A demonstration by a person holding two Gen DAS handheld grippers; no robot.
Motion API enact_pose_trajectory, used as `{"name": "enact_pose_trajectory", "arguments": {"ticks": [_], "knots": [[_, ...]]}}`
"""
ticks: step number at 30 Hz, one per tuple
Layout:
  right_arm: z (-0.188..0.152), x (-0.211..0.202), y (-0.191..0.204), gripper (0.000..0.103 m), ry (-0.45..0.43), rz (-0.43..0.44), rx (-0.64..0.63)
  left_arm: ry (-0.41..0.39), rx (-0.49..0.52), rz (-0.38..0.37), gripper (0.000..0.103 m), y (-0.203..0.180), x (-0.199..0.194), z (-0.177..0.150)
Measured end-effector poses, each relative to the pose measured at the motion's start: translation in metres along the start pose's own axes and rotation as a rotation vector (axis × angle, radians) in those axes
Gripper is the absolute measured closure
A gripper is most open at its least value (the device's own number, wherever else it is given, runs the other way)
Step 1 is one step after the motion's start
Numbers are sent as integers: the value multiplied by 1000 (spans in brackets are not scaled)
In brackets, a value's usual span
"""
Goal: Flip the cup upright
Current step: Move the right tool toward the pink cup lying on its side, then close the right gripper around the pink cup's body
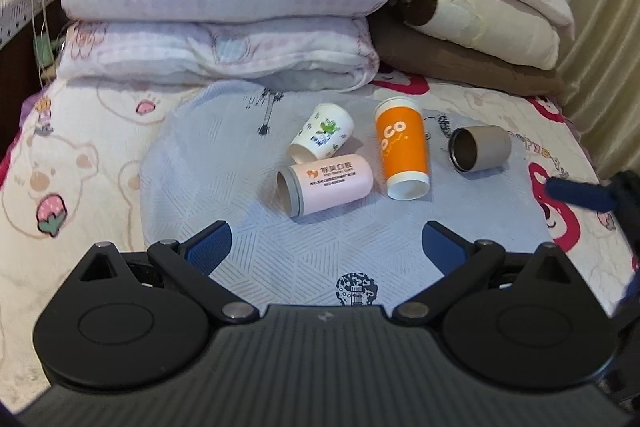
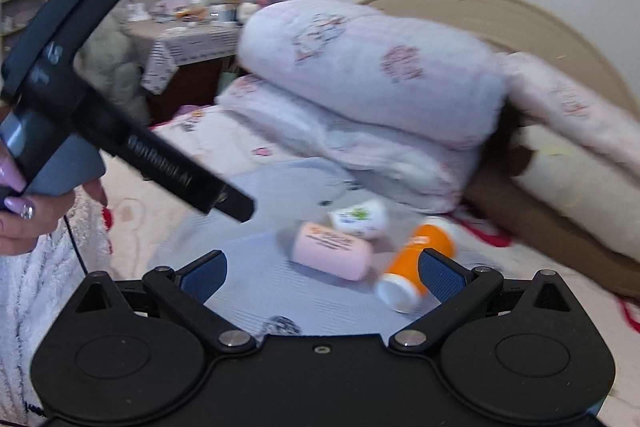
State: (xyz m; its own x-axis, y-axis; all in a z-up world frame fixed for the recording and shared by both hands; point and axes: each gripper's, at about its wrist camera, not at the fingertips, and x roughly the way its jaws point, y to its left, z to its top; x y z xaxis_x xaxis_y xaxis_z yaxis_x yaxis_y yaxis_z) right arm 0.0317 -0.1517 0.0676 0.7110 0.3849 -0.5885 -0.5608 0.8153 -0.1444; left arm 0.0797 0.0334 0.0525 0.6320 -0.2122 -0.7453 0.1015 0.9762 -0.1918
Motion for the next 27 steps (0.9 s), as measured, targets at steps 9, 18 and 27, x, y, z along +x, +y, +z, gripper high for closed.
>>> {"name": "enact_pose_trajectory", "arguments": {"ticks": [9, 18, 27], "knots": [[-8, 75, 11, 1, 1, 140, -261, -7, -21, -31, 0, 16, 32, -2], [0, 154, 1, 23, 138, 247, -415, 63, -68, -84, 0, 31, 73, 8], [-4, 188, -5, 23, 177, 197, -555, 167, -199, -97, 3, 47, 134, 9]]}}
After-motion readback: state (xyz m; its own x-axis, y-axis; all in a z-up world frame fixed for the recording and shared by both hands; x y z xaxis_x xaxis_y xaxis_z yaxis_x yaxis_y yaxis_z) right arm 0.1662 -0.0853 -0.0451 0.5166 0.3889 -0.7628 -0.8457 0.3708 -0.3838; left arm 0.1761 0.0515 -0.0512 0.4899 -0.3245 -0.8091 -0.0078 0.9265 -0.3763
